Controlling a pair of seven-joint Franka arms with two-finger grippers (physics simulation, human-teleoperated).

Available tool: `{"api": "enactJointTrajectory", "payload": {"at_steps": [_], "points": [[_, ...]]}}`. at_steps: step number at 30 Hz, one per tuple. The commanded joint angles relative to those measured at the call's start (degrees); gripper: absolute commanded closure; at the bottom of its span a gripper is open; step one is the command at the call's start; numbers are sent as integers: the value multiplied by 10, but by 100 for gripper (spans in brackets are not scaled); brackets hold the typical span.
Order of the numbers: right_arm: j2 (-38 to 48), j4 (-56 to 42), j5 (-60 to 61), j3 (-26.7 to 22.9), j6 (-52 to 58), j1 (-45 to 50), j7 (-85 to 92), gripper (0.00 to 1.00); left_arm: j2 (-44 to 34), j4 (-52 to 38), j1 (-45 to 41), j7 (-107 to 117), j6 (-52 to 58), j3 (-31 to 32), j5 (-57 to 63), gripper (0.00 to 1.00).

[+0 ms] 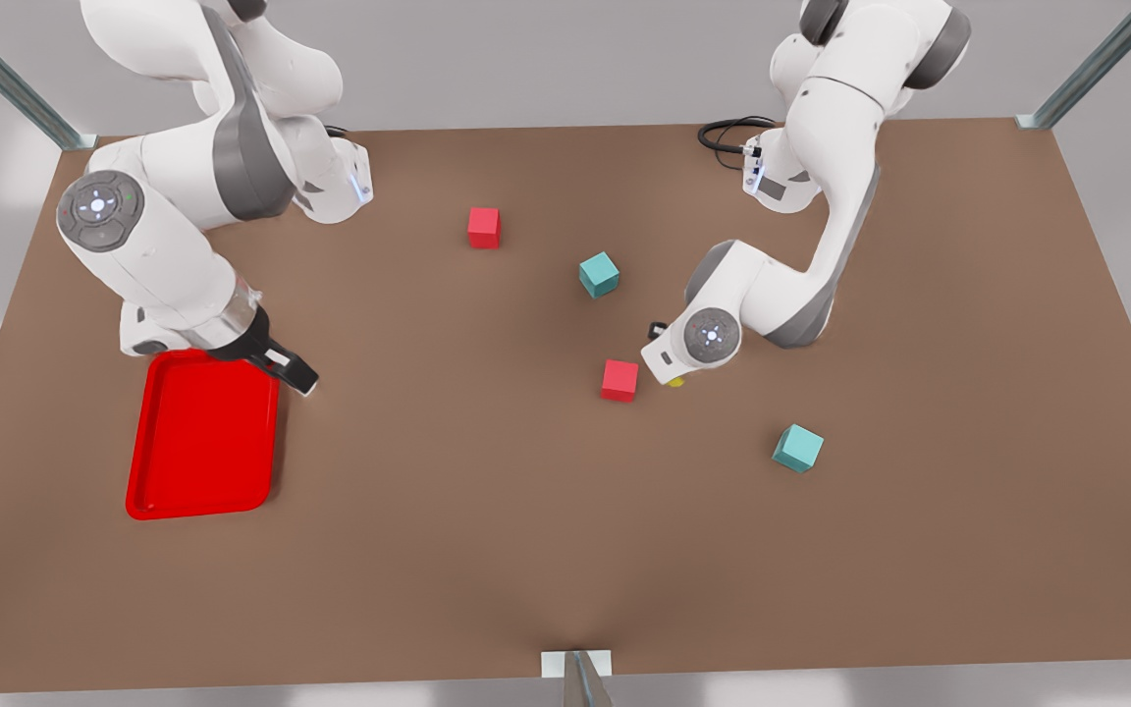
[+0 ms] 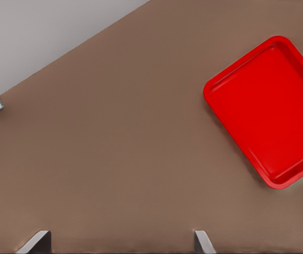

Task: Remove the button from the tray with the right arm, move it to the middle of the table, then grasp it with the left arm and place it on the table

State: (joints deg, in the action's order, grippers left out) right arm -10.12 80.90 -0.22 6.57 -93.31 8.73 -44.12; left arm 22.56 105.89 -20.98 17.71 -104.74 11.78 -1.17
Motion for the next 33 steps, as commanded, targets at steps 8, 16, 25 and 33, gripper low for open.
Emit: {"api": "enactJointTrajectory", "payload": {"at_steps": [8, 16, 25, 33], "points": [[-4, -40, -10, -2, 111, -23, 383, 0, -16, 214, -1, 74, -471, 2, 22, 0], [-4, -43, 0, 3, 118, -37, 381, 0, 18, 208, 1, 7, -493, 1, 26, 0], [-4, -43, -24, 11, 120, -36, 377, 0, 28, 216, -2, -31, -457, 1, 26, 0], [-4, -43, -65, 11, 124, -7, 381, 0, 46, 214, 1, -44, -446, 0, 25, 0]]}}
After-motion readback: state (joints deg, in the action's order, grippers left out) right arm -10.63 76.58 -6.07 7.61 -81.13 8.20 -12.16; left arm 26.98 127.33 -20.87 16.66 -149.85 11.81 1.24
